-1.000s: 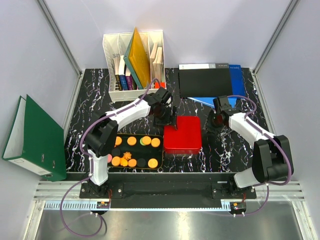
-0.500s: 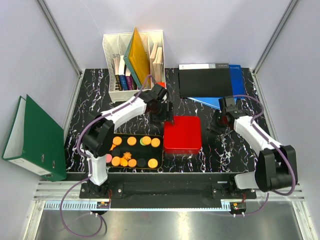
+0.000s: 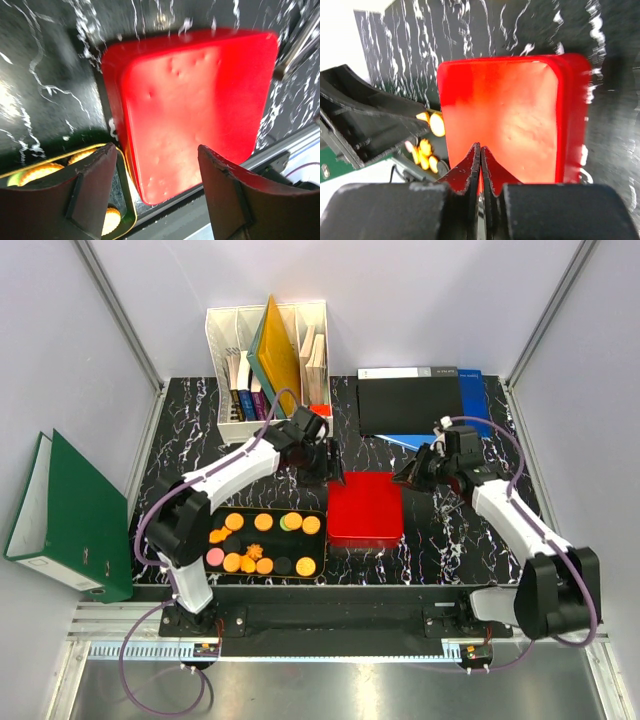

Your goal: Pack the cookies

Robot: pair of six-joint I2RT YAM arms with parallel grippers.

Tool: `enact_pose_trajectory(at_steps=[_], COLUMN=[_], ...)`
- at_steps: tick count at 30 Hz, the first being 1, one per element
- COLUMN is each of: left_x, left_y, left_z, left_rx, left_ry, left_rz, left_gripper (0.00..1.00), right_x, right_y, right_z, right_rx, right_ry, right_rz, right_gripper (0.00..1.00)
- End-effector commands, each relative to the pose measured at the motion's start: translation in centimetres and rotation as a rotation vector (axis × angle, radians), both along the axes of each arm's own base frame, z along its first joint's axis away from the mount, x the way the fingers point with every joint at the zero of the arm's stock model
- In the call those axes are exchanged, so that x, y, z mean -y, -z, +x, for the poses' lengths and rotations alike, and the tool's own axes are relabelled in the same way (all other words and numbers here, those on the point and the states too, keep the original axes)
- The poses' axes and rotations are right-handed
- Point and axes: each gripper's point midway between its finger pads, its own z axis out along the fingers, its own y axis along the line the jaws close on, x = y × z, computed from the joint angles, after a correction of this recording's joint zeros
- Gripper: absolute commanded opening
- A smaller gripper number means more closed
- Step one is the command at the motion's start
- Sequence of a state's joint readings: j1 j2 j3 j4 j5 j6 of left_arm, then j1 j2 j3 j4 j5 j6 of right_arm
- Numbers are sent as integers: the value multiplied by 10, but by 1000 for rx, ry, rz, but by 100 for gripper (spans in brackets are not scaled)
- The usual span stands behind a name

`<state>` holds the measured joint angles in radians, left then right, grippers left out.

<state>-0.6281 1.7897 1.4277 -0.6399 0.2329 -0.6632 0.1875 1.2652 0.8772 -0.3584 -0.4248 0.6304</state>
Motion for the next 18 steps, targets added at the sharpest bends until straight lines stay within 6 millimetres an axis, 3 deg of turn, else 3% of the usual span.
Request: enact_pose_trajectory(at_steps=[1, 10, 15, 18], left_x=[17, 34, 34, 34], left_y=[1, 6, 21, 29], left_z=[-11, -14, -16, -17], left_rx=[-9, -24, -54, -66], left_ry=[48, 94, 101, 106], left_rz=[-49, -69, -50, -38], left_gripper=[68, 67, 67, 67], right_x=[-24, -25, -18, -15], right_y=[3, 35, 67, 75], right_z=[3, 20, 19, 20], right_rx=[-12, -138, -245, -264], right_ry=[-105, -63, -18, -1], right_rz=[132, 118, 59, 44], right_gripper=[8, 7, 7, 7])
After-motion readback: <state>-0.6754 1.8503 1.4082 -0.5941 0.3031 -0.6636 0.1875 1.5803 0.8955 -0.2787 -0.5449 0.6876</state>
